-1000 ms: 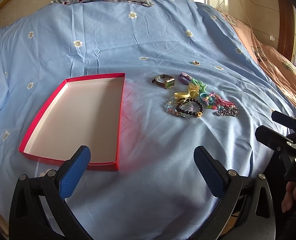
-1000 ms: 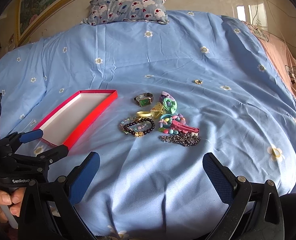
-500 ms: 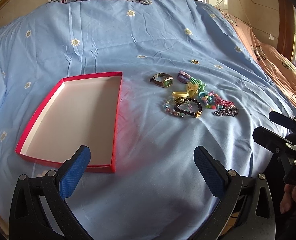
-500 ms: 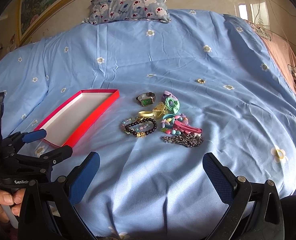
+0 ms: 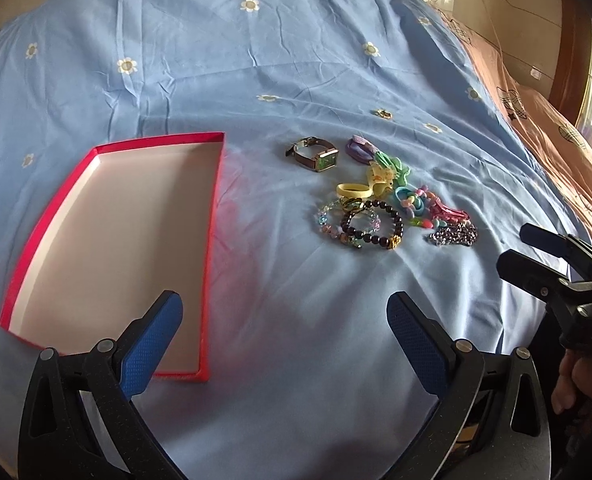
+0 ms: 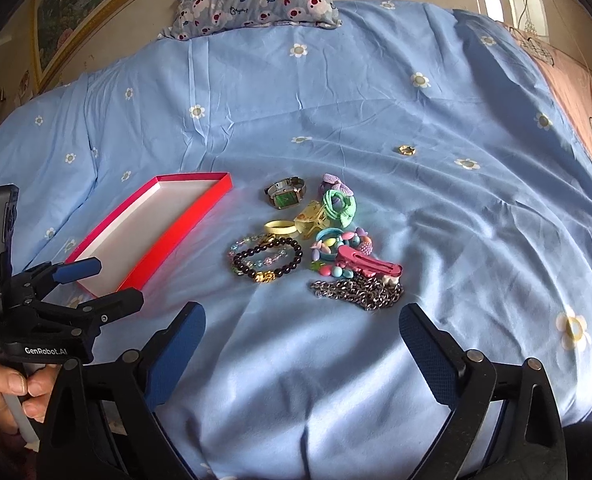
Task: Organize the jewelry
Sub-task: 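Grasp the black bead bracelet with the left tool while the right tool grasps the pink hair clip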
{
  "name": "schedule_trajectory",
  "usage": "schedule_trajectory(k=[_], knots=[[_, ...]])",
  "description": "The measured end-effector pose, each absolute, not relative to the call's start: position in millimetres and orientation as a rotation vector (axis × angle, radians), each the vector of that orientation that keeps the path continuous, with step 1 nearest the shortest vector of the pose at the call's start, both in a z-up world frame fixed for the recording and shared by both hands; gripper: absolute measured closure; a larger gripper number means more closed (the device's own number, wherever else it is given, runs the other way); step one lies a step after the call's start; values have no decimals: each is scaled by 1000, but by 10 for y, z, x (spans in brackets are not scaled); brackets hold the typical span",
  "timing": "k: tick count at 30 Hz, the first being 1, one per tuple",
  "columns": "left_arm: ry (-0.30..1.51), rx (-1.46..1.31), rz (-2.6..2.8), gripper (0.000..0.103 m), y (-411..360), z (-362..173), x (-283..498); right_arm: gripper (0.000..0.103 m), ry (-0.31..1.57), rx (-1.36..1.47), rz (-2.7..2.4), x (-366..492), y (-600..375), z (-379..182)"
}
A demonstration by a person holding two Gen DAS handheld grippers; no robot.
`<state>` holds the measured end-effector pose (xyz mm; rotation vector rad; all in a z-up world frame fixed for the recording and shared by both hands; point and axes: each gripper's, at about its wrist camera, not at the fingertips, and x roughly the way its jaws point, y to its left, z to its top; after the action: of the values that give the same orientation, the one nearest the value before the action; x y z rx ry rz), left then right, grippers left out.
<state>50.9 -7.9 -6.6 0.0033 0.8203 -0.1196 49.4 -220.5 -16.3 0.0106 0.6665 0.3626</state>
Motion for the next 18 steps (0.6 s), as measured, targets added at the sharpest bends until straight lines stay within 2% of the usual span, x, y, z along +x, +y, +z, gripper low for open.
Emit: schedule_trajectory(k=[4,11,18], knots=[[843,8,-156,15,-152,-74,702,20,700,8,365,671,-2255,-182],[866,26,-213,26,-292,-45,1048,34,749,-7,374,945,-2344,-193],[892,58,-254,27,-423,-40,1415,34,794,-23,383,1168,-2401,-216]])
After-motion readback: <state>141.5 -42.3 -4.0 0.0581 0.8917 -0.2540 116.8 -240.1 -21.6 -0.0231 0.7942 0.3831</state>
